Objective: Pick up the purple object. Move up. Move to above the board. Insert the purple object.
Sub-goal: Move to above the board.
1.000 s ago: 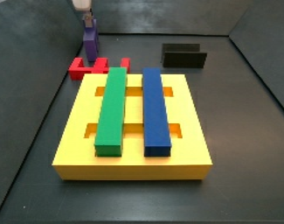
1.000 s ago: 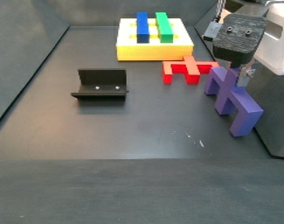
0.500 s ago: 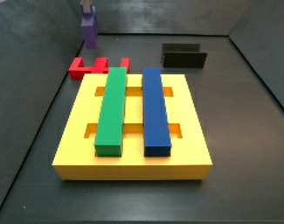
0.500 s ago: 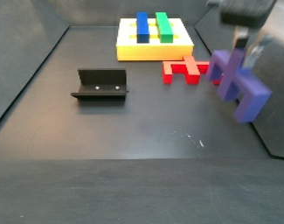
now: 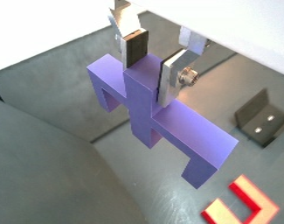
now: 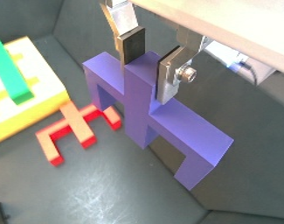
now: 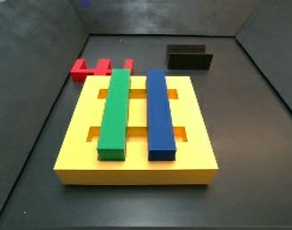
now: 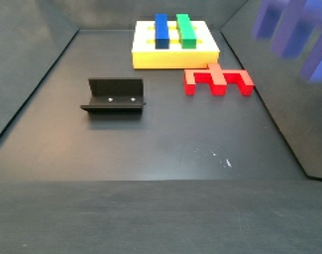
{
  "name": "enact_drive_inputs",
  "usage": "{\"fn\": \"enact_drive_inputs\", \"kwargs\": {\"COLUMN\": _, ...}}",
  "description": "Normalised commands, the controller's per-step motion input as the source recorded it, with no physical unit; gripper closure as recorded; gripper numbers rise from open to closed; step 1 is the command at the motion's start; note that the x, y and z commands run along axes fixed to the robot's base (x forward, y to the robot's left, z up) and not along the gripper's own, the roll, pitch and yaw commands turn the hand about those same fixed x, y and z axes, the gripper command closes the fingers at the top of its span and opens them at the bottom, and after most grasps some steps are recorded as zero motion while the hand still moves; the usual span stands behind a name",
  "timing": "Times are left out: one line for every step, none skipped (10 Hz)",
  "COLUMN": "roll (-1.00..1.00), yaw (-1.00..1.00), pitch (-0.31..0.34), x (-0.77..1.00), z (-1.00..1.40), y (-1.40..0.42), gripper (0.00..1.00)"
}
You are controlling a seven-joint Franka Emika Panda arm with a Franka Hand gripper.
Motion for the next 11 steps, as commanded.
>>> {"fn": "enact_drive_inputs", "kwargs": {"roll": -0.01, "yaw": 0.0, "pitch": 0.091, "x": 0.06, "z": 0.62, "y": -0.01, "gripper": 1.0}}
{"fn": "enact_drive_inputs", "kwargs": {"roll": -0.01, "yaw": 0.0, "pitch": 0.107, "x": 0.07, "z": 0.23, "y": 0.0, "gripper": 1.0}}
{"fn": "enact_drive_inputs", "kwargs": {"roll": 0.0, "yaw": 1.0, "pitch": 0.031, "x": 0.67, "z": 0.17, "y": -1.4, "gripper": 1.0}}
{"fn": "enact_drive_inputs", "kwargs": {"roll": 0.01, "yaw": 1.0, "pitch": 0.031, "x": 0.68, "z": 0.15, "y": -1.4, "gripper": 1.0}}
{"fn": "enact_drive_inputs", "kwargs": {"roll": 0.01, "yaw": 1.0, "pitch": 0.04, "x": 0.7, "z": 0.15, "y": -1.4, "gripper": 1.0}}
{"fn": "enact_drive_inputs", "kwargs": {"roll": 0.0, "yaw": 1.0, "pitch": 0.043, "x": 0.72, "z": 0.15, "y": -1.4, "gripper": 1.0}}
{"fn": "enact_drive_inputs", "kwargs": {"roll": 0.0, "yaw": 1.0, "pitch": 0.046, "x": 0.72, "z": 0.15, "y": -1.4, "gripper": 1.0}}
{"fn": "enact_drive_inputs", "kwargs": {"roll": 0.01, "yaw": 1.0, "pitch": 0.049, "x": 0.72, "z": 0.15, "y": -1.4, "gripper": 1.0}}
{"fn": "enact_drive_inputs", "kwargs": {"roll": 0.0, "yaw": 1.0, "pitch": 0.059, "x": 0.75, "z": 0.15, "y": -1.4, "gripper": 1.0}}
{"fn": "enact_drive_inputs", "kwargs": {"roll": 0.01, "yaw": 1.0, "pitch": 0.065, "x": 0.77, "z": 0.15, "y": -1.4, "gripper": 1.0}}
{"fn": "enact_drive_inputs", "kwargs": {"roll": 0.01, "yaw": 1.0, "pitch": 0.079, "x": 0.8, "z": 0.16, "y": -1.4, "gripper": 1.0}}
